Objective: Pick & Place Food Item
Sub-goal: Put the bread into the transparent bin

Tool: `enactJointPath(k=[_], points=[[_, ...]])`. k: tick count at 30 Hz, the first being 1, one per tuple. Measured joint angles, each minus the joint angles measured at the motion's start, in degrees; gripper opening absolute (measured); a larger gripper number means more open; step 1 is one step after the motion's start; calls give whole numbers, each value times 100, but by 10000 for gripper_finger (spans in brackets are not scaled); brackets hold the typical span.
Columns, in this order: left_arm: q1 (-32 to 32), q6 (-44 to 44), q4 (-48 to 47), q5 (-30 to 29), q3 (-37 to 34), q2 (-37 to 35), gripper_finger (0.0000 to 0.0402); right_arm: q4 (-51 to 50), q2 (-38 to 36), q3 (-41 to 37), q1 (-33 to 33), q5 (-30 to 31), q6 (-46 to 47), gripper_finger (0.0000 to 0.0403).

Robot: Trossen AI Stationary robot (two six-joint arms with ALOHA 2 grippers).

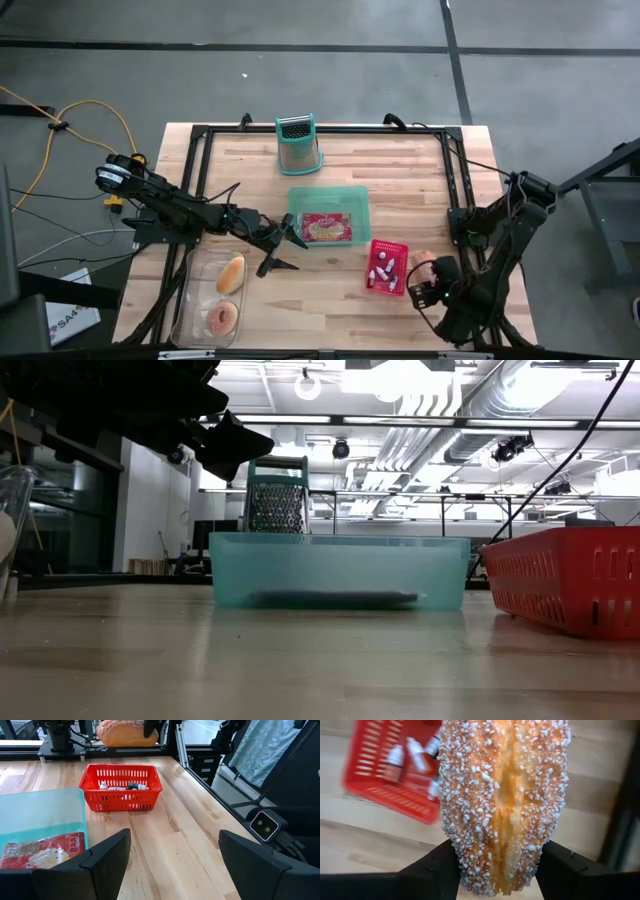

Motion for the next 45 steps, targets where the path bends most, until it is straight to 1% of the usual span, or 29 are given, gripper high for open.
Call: enactJointPath(k=[5, 8, 14, 22, 25, 30, 35, 41, 45], points=[[-1, 0, 1, -1, 0, 0, 294, 256, 0, 0, -217, 297, -681, 203], [-1, 0, 1, 0, 0, 0, 294, 512, 0, 0, -391, 438, -1264, 203], [-1, 0, 0, 2, 0, 0, 294, 1209, 0, 0, -843, 528, -2780, 203], [1, 0, 1, 0, 0, 0, 294, 2419, 0, 0, -1647, 494, -4974, 203], [-1, 0, 1, 1, 0, 0, 294, 2851, 0, 0, -1974, 396, -5764, 203], [-1, 0, -1, 0, 0, 0, 294, 3360, 0, 0, -2560, -99, -6803, 203], [-1, 0, 1, 1, 0, 0, 294, 3836, 2, 0, -2992, -490, -7769, 203], [-1, 0, 1, -1, 0, 0, 294, 4429, 2, 0, -3197, -835, -9015, 203], [-1, 0, 1, 2, 0, 0, 294, 4487, 2, 0, -3198, -856, -9320, 203]])
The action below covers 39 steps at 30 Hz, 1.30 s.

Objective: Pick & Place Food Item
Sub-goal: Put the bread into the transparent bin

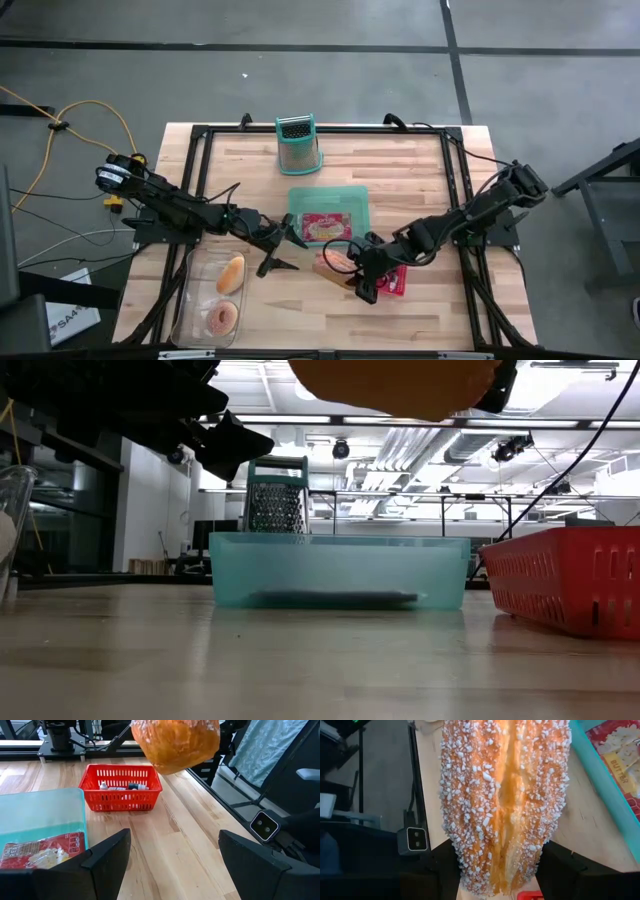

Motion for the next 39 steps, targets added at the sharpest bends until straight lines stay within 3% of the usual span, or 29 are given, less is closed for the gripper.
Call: enactJointPath(k=[11, 22, 39], points=[[1, 0, -1, -1, 0, 0, 294, -392, 108, 3, -29, -42, -203, 203], [2, 0, 2, 0, 0, 0, 294, -467, 740, 3, -192, -1666, -685, 203], [2, 0, 2, -1, 0, 0, 294, 50, 780, 2, -452, -1194, -1694, 203]])
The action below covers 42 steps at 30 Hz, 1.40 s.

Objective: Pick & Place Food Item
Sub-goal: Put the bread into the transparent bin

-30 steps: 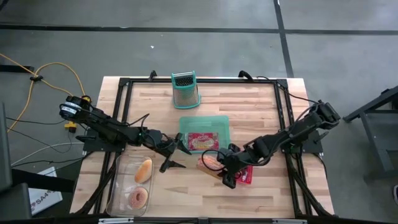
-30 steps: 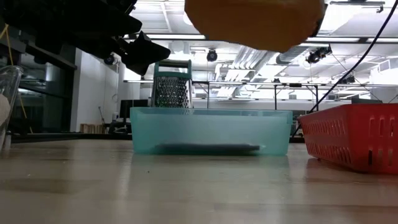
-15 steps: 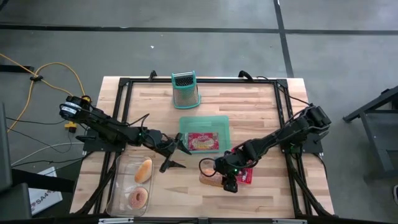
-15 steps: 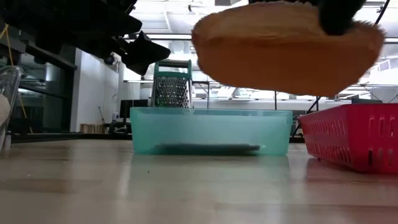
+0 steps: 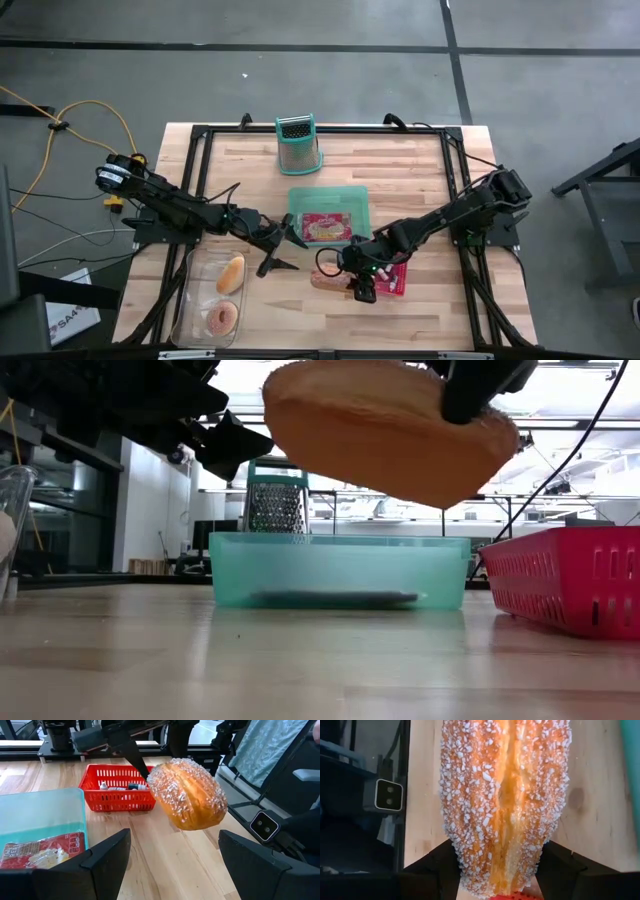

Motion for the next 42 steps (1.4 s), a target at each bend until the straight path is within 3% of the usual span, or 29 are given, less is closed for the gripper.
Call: enactJointPath(k=[12, 22, 29, 36, 42], points=[[0, 0, 2, -2, 0, 0, 294, -3, 0, 0, 0, 232, -196, 203], [-2, -20, 46, 0, 0, 0, 294, -58, -2, 0, 11, 1124, -821, 203], [-2, -40, 42, 1, 0, 0, 294, -240, -2, -1, 88, 1312, -862, 203], [-2, -974, 39, -113, 0, 0, 294, -229, -4, 0, 231, 1382, -949, 203], [-2, -1019, 39, -113, 0, 0, 294, -226, -4, -2, 321, 1485, -949, 203]])
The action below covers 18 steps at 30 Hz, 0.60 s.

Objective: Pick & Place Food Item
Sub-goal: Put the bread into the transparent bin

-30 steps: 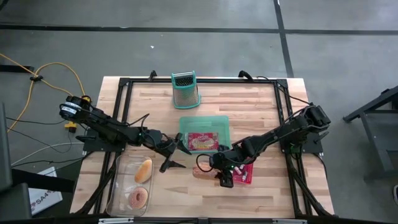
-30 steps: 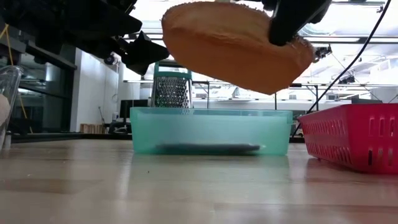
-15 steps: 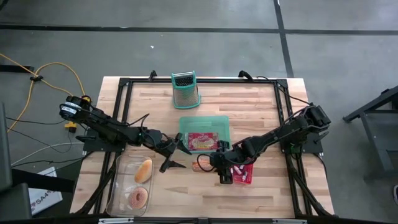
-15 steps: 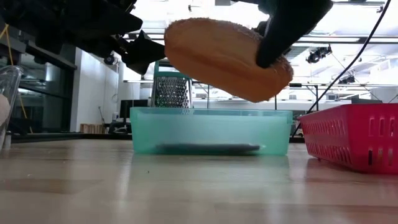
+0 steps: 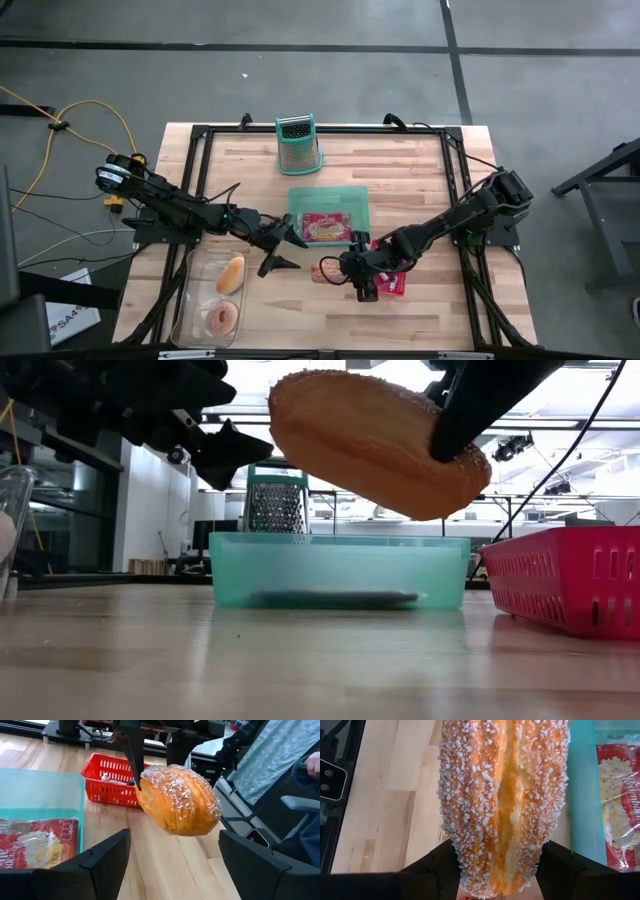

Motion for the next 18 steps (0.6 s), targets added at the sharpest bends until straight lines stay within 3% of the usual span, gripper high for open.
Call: enactJointPath(k=[18], points=[[0, -195, 0, -151, 0, 0, 294, 181, 0, 2, -13, 222, 151, 203]])
